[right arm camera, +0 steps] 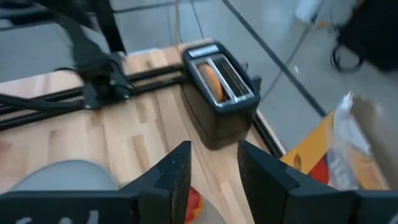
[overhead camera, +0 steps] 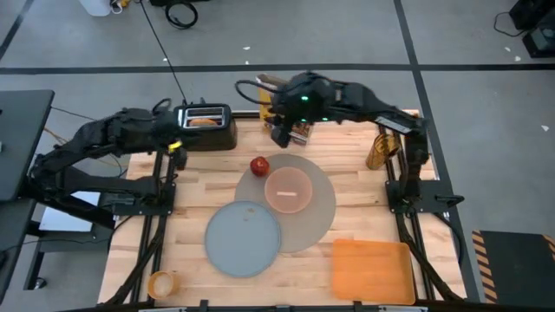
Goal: Arrange a breakfast setting
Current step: Put the bagel on the blue plate
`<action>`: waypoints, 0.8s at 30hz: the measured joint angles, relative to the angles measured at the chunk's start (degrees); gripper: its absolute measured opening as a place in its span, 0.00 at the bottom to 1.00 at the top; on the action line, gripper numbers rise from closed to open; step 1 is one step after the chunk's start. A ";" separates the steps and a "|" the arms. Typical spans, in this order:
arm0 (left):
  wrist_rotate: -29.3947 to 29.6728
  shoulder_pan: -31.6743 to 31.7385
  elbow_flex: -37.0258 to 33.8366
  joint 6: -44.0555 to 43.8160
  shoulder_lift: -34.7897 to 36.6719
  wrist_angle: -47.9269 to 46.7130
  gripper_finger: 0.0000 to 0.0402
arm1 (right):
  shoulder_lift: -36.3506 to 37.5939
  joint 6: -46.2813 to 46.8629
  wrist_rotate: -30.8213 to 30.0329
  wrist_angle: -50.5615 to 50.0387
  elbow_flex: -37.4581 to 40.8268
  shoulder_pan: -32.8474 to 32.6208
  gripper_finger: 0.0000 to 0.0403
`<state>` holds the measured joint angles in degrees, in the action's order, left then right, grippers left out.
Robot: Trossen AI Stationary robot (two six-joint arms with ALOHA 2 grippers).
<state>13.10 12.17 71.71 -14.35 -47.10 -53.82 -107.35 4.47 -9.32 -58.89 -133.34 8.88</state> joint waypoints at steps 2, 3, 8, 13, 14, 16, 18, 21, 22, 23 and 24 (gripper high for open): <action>-1.03 1.64 -0.47 1.13 -2.06 -0.03 0.22 | 2.13 -0.54 0.00 0.00 0.00 -1.31 0.34; -2.03 2.67 -0.70 1.81 -3.22 0.14 0.23 | 3.09 -0.41 0.01 -0.06 0.00 -1.98 0.34; -9.27 10.47 -0.90 8.46 -9.16 0.70 0.33 | 7.02 3.02 -0.17 -0.72 -0.02 -5.92 0.34; -15.03 20.99 -0.90 16.70 -16.52 -1.17 0.40 | 7.81 6.36 -2.94 -3.64 -0.02 -10.53 0.34; -15.64 23.34 -0.90 18.78 -17.81 -2.20 0.41 | 7.77 7.11 -3.78 -4.74 0.00 -11.41 0.34; -15.82 27.94 -0.90 22.83 -19.83 -3.92 0.41 | 7.39 8.79 -5.30 -6.94 0.00 -13.07 0.34; -15.85 32.40 -0.90 26.73 -21.22 -4.57 0.40 | 7.16 10.97 -6.38 -8.72 0.81 -14.68 0.34; -15.83 37.75 -0.90 32.26 -22.95 -4.82 0.39 | 6.63 13.73 -7.42 -9.42 2.95 -16.80 0.34; -15.86 39.04 -0.89 33.83 -23.51 -4.88 0.38 | 6.63 13.98 -7.62 -9.48 3.92 -17.46 0.34; -15.85 39.99 -0.85 35.13 -24.22 -4.88 0.37 | 6.66 14.12 -7.70 -8.97 5.03 -18.05 0.34; -15.88 40.75 -0.84 36.23 -24.97 -4.91 0.37 | 6.76 14.45 -7.76 -8.43 6.13 -18.59 0.34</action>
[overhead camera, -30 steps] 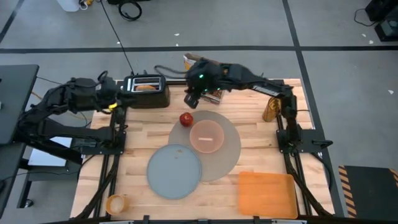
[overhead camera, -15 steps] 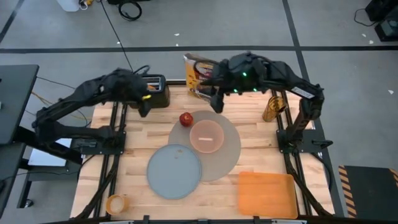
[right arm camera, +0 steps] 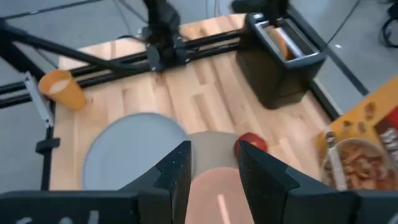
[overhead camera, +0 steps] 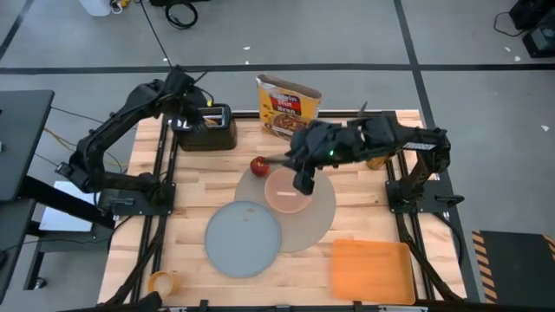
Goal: Arrange a breakfast setting
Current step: Put the bagel on the blue plate
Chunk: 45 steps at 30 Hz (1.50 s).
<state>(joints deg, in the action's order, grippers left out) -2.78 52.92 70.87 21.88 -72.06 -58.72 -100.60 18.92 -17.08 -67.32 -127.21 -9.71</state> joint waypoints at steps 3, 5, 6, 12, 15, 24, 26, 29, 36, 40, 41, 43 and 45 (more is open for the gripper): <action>0.01 1.09 0.00 3.37 -1.77 -0.44 0.36 | -0.04 1.33 -1.16 0.15 3.13 -1.15 0.34; 0.05 1.32 0.00 5.88 -2.96 -0.88 0.35 | -0.04 2.05 -1.38 0.93 5.29 -1.52 0.34; 0.04 1.30 0.00 6.95 -3.48 -1.27 0.35 | -0.04 2.19 -1.38 1.22 6.27 -1.62 0.34; 3.91 1.68 0.02 10.67 -6.78 -2.98 0.35 | -0.07 2.50 -1.25 2.99 9.53 -1.88 0.34; 7.57 1.98 0.02 11.42 -8.86 -2.80 0.35 | -0.07 1.65 -1.25 3.36 9.79 -1.84 0.34; 9.10 2.26 0.02 15.22 -10.87 -2.16 0.35 | 0.13 -2.37 -1.33 1.19 9.81 -0.01 0.34; 9.10 2.24 0.02 16.81 -10.87 -2.51 0.35 | 0.13 -3.01 -1.33 0.82 9.81 0.35 0.34; 9.06 2.22 0.02 19.80 -10.87 -2.63 0.33 | 0.13 -4.60 -1.31 0.73 9.81 0.84 0.34; 6.63 2.24 0.02 24.88 -10.85 -2.23 0.13 | 0.36 -7.13 -1.31 0.25 9.81 1.73 0.34; 6.42 2.24 0.02 24.81 -10.85 -2.26 0.07 | 1.10 -7.69 -1.29 -0.43 9.81 1.84 0.34; 6.39 2.24 0.02 24.41 -10.83 -2.28 0.07 | 1.20 -8.08 -1.33 -0.45 9.81 1.88 0.34; 6.57 2.22 0.02 23.52 -10.80 -2.29 0.07 | 1.46 -8.66 -1.41 -0.68 9.81 1.93 0.34; 7.65 1.88 0.00 22.47 -10.47 -2.38 0.07 | 1.70 -9.12 -1.50 -1.09 9.81 2.14 0.34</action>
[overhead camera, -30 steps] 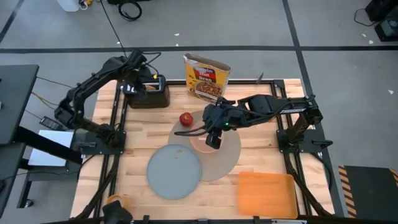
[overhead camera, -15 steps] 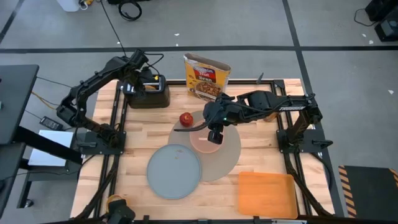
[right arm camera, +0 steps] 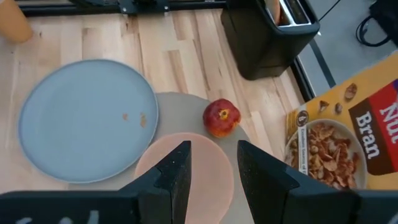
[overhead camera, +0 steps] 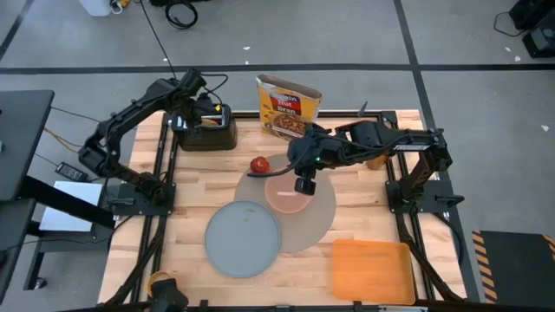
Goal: Arrange a breakfast setting
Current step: Put the bagel on the blue plate
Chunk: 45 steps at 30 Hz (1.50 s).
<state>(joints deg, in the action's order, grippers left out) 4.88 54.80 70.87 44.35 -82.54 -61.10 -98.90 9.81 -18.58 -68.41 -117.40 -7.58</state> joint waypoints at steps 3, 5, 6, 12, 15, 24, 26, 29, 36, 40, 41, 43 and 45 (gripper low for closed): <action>0.82 -0.68 -0.02 -0.86 1.13 -0.21 0.07 | 0.65 -0.90 -0.01 -0.70 -0.02 0.55 0.34; 0.93 -1.20 -0.02 -2.36 2.12 -0.20 0.07 | 0.81 -1.97 0.01 -0.82 -0.02 1.06 0.34; 0.99 -1.47 -0.02 -3.27 2.68 -0.22 0.07 | 0.83 -2.62 0.01 -0.76 -0.02 1.32 0.34; 1.01 -3.07 -0.07 -7.93 7.10 -0.45 0.07 | 1.65 -7.67 0.21 -0.66 -0.02 3.59 0.34; 1.53 -3.52 -0.07 -11.03 9.83 -0.53 0.07 | 1.97 -9.86 0.33 -0.68 -0.02 4.84 0.34; 5.38 -4.84 -0.05 -19.57 17.28 -1.36 0.07 | 2.61 -17.06 0.76 -0.78 -0.02 7.89 0.34; 6.52 -4.97 -0.05 -20.06 18.96 -2.35 0.07 | 2.63 -17.58 1.73 -0.96 -0.02 8.20 0.34; 6.53 -5.62 -0.05 -23.00 21.34 -2.65 0.07 | 2.67 -17.73 3.56 -1.70 -0.02 8.60 0.34; -1.13 -9.73 -0.02 -34.18 27.51 -2.50 0.07 | 2.67 -17.80 5.03 -1.80 -0.02 8.87 0.34; -7.97 -13.99 0.00 -43.10 29.71 -1.43 0.07 | 2.67 -18.40 6.42 -1.69 -0.02 9.56 0.34; -9.42 -15.38 0.00 -44.81 30.04 -1.20 0.07 | 2.67 -18.33 6.46 -1.65 -0.02 9.69 0.34; -11.44 -18.58 0.00 -48.28 30.31 -0.89 0.07 | 2.67 -17.15 6.48 -1.63 -0.02 9.88 0.34; -12.42 -22.23 0.00 -51.47 30.21 -0.92 0.07 | 2.67 -14.92 6.68 -1.65 -0.02 9.95 0.34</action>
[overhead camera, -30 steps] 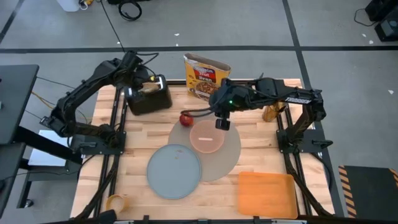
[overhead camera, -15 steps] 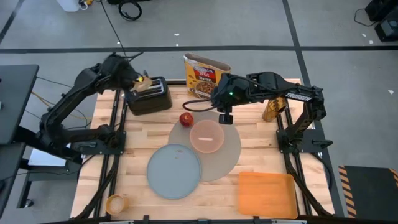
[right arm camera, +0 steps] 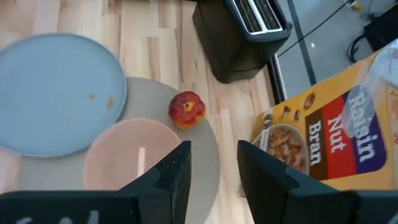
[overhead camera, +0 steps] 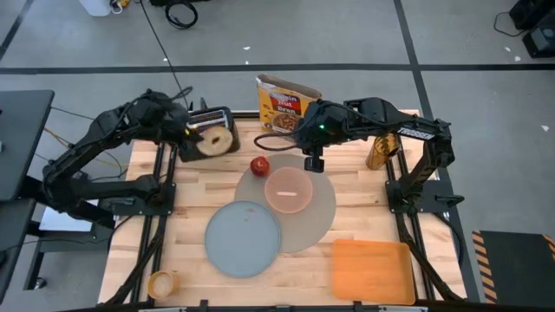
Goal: Arrange a breakfast setting
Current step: Put the bagel on the blue plate
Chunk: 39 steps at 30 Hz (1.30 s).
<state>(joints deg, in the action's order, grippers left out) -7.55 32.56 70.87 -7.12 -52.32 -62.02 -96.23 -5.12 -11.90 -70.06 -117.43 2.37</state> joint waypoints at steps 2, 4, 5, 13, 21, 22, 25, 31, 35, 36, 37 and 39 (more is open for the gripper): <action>-0.18 -4.06 0.00 -2.29 -0.19 0.02 0.07 | 0.00 2.76 0.68 -0.22 0.00 -0.15 0.34; -0.20 -8.33 0.00 -4.57 -0.61 0.40 0.07 | 0.05 5.59 1.71 -0.07 0.61 -0.86 0.34; -0.20 -10.63 0.00 -5.83 -0.94 1.10 0.07 | 0.07 7.01 1.91 -0.10 1.09 -1.43 0.34; 3.97 -28.71 0.02 -14.54 -4.50 3.33 0.07 | -0.02 20.12 2.12 3.76 7.36 -9.19 0.34; 13.77 -49.36 0.00 -25.92 -11.99 3.99 0.07 | -0.02 35.46 0.98 22.64 15.50 -20.36 0.34; 14.43 -51.70 0.00 -27.21 -13.27 4.34 0.07 | -0.04 36.95 0.79 25.91 17.01 -22.08 0.34; 15.94 -58.02 0.00 -29.82 -17.69 6.55 0.07 | -0.20 39.91 0.40 35.53 22.39 -26.75 0.34; 16.76 -65.44 0.00 -33.24 -26.80 11.31 0.07 | -0.20 46.52 -5.73 46.35 31.67 -32.68 0.34; 16.46 -67.60 0.00 -35.89 -32.62 12.32 0.07 | -0.22 49.08 -7.15 50.72 36.60 -34.32 0.34; 15.68 -67.98 0.00 -36.07 -34.05 12.53 0.07 | -0.22 49.10 -7.15 52.26 37.32 -34.56 0.34; 14.82 -68.30 0.00 -36.10 -35.45 12.71 0.07 | -0.22 49.11 -7.26 53.47 37.89 -34.72 0.34; 12.84 -68.51 -0.02 -35.78 -37.90 13.06 0.07 | -0.22 49.03 -8.21 54.82 38.48 -34.86 0.34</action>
<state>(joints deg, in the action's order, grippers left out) 5.29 -35.95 70.85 -42.90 -90.23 -48.96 -96.44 43.91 -20.11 -15.24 -78.95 -32.49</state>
